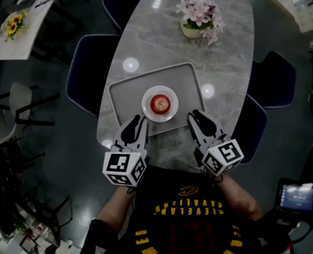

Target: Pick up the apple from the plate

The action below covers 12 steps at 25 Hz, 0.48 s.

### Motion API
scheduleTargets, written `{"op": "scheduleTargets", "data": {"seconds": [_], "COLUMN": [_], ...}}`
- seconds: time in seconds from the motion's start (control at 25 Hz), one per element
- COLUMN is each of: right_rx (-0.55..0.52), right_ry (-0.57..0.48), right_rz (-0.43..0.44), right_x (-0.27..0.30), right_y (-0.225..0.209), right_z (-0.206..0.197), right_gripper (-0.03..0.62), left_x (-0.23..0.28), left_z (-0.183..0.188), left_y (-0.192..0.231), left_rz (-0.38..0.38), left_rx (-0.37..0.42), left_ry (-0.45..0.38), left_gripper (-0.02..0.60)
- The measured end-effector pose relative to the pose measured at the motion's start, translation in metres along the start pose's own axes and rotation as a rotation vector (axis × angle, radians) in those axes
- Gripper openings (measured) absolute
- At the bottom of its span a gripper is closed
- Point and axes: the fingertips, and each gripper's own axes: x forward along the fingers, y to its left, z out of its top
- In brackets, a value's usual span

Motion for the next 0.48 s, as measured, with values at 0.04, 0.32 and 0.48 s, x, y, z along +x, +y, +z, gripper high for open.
{"op": "scheduleTargets", "data": {"seconds": [0.04, 0.32, 0.48], "right_rx": [0.003, 0.059, 0.077], "right_ry": [0.011, 0.108, 0.154], "right_rz": [-0.001, -0.028, -0.047], "right_x": [0.004, 0.035, 0.050], "right_y": [-0.002, -0.023, -0.041], "right_z": [-0.005, -0.041, -0.061], "right_gripper": [0.072, 0.072, 0.072], "left_x": [0.004, 0.033, 0.053], "left_z": [-0.004, -0.034, -0.050], "left_y": [0.004, 0.027, 0.038], "left_rz": [-0.001, -0.008, 0.003], "left_rx": [-0.007, -0.071, -0.056], "left_ry": [0.018, 0.143, 0.192], "left_gripper": [0.067, 0.067, 0.067]}}
